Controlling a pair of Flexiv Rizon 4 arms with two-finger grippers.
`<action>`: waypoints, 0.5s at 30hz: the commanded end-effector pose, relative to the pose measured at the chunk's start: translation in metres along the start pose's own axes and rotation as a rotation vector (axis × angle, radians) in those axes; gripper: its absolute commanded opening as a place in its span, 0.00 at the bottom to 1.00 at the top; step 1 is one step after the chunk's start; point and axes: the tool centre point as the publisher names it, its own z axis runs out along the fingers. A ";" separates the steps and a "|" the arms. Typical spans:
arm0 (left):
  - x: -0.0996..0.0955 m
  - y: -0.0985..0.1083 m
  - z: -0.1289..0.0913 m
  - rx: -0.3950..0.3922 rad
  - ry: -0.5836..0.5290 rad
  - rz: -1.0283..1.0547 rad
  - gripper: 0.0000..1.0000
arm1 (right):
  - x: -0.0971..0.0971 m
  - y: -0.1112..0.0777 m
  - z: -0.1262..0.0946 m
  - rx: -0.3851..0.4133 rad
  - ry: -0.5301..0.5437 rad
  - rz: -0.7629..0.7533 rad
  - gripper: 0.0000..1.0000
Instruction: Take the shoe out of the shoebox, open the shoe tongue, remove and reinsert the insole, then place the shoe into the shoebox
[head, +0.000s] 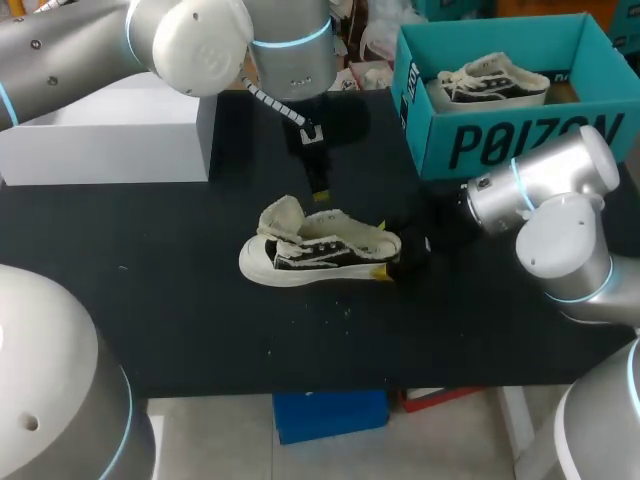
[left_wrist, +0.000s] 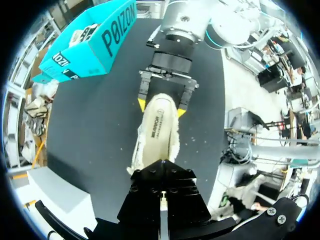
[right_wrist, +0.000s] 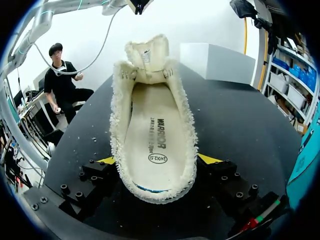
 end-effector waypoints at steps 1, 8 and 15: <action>-0.005 0.004 0.003 0.113 0.220 0.620 0.00 | -0.001 0.000 0.001 0.003 -0.001 0.002 0.00; -0.009 0.004 0.025 0.104 0.239 0.663 0.00 | -0.001 0.000 0.001 0.003 -0.001 0.002 0.00; -0.013 0.004 0.039 0.089 0.276 0.631 0.00 | -0.001 0.000 0.001 0.003 -0.001 0.002 0.00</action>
